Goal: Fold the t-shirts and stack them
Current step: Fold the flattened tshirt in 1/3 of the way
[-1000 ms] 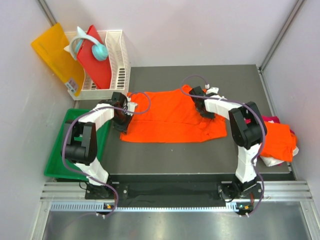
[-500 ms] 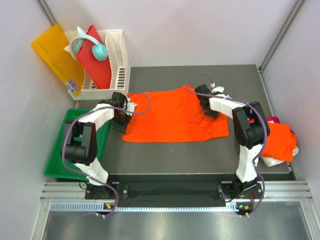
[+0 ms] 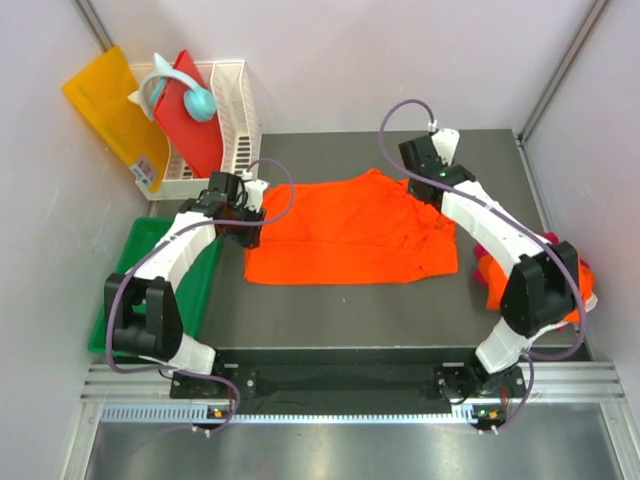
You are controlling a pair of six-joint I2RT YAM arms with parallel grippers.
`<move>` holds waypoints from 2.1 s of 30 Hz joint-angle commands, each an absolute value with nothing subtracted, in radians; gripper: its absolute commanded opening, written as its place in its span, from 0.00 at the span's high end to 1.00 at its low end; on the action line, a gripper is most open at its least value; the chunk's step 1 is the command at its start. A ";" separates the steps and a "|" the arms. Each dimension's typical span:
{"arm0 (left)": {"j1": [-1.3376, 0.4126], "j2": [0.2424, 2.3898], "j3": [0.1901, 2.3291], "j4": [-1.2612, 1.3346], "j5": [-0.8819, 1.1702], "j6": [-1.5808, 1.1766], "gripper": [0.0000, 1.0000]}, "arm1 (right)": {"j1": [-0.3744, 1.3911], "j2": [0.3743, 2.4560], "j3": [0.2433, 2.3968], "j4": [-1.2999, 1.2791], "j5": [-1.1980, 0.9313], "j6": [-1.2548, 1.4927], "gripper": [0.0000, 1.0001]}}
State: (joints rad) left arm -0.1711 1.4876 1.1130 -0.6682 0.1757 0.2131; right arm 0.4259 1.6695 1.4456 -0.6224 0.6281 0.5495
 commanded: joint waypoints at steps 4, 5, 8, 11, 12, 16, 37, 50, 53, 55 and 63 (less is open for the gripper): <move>-0.179 1.577 1.180 -0.660 0.284 0.163 0.71 | 0.638 1.602 1.341 -0.702 0.653 0.615 0.66; -0.181 1.591 1.181 -0.672 0.282 0.163 0.72 | 0.661 1.605 1.297 -0.706 0.655 0.639 0.66; -0.186 1.623 1.186 -0.680 0.268 0.170 0.72 | 0.672 1.598 1.209 -0.692 0.640 0.716 0.66; -0.187 1.635 1.183 -0.686 0.252 0.179 0.72 | 0.672 1.604 1.161 -0.681 0.630 0.752 0.66; -0.189 1.643 1.181 -0.686 0.245 0.181 0.71 | 0.672 1.608 1.157 -0.681 0.630 0.753 0.66; -0.190 1.672 1.177 -0.686 0.227 0.184 0.71 | 0.672 1.652 1.146 -0.675 0.638 0.761 0.66; -0.206 1.838 1.209 -0.819 0.123 0.261 0.75 | 0.670 1.865 1.129 -0.683 0.545 0.816 0.73; -0.207 1.807 1.200 -0.985 0.058 0.382 0.79 | 0.715 1.802 1.026 -0.738 0.508 0.874 0.74; -0.209 1.786 1.180 -1.015 0.052 0.413 0.79 | 0.741 1.786 0.999 -0.752 0.499 0.893 0.74; -0.209 1.775 1.167 -1.022 0.049 0.426 0.80 | 0.767 1.778 0.982 -0.759 0.499 0.911 0.74; -0.209 1.729 1.097 -1.058 0.049 0.448 0.80 | 0.837 1.752 0.905 -0.773 0.462 0.994 0.74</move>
